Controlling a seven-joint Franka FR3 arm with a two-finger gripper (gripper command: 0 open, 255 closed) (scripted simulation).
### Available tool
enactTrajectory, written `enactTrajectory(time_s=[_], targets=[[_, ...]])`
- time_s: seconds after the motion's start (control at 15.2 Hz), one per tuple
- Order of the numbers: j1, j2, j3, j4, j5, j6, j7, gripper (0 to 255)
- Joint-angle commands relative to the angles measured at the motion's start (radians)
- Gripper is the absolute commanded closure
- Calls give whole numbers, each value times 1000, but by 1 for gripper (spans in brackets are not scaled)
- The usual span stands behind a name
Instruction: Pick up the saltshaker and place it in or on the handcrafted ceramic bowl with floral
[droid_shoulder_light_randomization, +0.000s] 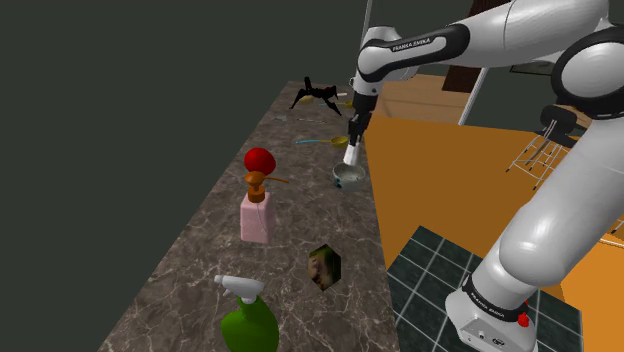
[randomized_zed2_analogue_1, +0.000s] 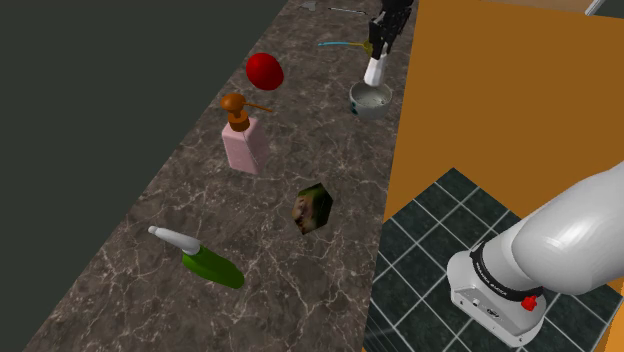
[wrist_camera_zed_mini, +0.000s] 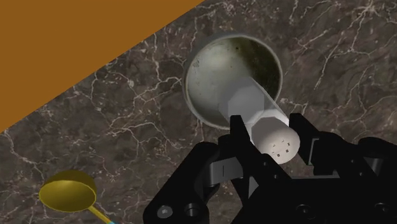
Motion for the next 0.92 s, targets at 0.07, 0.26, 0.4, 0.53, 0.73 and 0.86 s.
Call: enactTrajectory(time_s=[0.07,0.26,0.4,0.53,0.73,0.86], targets=[[0,9,0,-33,2,42,-4,255],[0,21,0,-65,5,87,-8,255],[0,21,0,-65,5,87,-8,255],[0,21,0,-65,5,87,-8,255],[0,21,0,-65,5,87,-8,255],[0,21,0,-65,5,87,-8,0]])
